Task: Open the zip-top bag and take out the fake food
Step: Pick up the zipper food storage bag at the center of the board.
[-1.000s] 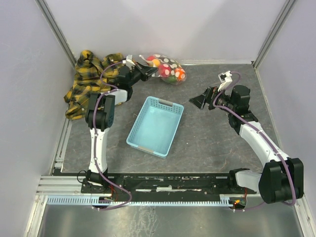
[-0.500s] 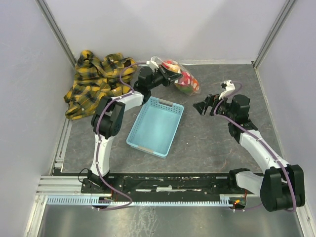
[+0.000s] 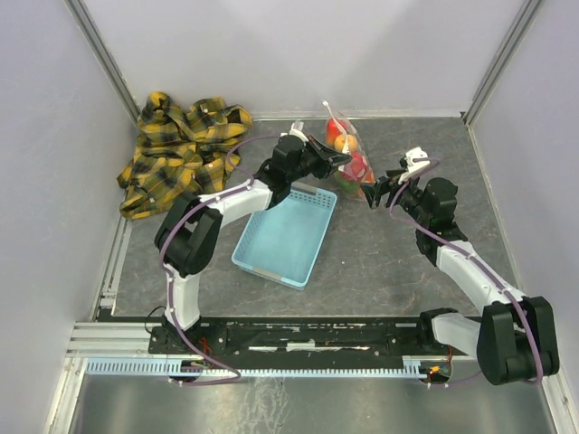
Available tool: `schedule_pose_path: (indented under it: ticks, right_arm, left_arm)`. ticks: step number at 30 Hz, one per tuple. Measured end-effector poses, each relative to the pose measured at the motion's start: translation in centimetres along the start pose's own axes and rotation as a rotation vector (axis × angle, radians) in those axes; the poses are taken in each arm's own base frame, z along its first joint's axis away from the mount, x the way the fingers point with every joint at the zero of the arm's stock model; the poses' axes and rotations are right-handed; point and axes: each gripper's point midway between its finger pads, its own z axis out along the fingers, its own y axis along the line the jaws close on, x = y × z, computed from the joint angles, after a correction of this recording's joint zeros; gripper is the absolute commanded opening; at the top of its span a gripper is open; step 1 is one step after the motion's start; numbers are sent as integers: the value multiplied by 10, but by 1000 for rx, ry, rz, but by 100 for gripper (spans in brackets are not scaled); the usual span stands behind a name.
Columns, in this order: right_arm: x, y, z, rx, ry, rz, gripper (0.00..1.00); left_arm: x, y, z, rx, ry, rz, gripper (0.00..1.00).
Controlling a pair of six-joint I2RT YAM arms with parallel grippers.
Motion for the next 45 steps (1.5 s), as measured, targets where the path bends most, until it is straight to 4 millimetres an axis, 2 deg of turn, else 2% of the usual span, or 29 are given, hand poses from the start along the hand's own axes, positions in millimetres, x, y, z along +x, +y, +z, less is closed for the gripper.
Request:
schedule_pose_path:
  ticks: [4,6,10,14,20,28,31,36,40,45]
  right_arm:
    - [5,15,3,-51,-2,-55,92]
    - [11,28,5,-87,5,-93,89]
    - [19,43,12,-114,17,-155,82]
    - [25,40,20,-92,23,-183,75]
    - [16,37,28,-51,-24,-224,66]
    - [18,31,37,1,-46,-265,46]
    - [18,30,36,13,-53,-277,35]
    - [18,26,32,40,-69,-293,15]
    - [20,24,27,57,-74,-294,8]
    - [17,22,19,77,-89,-295,3]
  left_arm:
    - [0,-11,-9,-33,-32,-3,3]
    - [2,-16,-12,-37,-33,-4,3]
    - [8,-15,-14,-49,-33,-11,3]
    - [23,-9,-15,-68,-13,-14,3]
    - [37,-9,-18,-79,-1,-38,3]
    - [47,-12,-17,-76,10,-55,4]
    - [49,-13,-17,-75,13,-58,12]
    - [52,-18,-17,-59,18,-80,31]
    - [53,-23,-17,-41,20,-77,51]
    - [54,-24,-21,-39,17,-72,65]
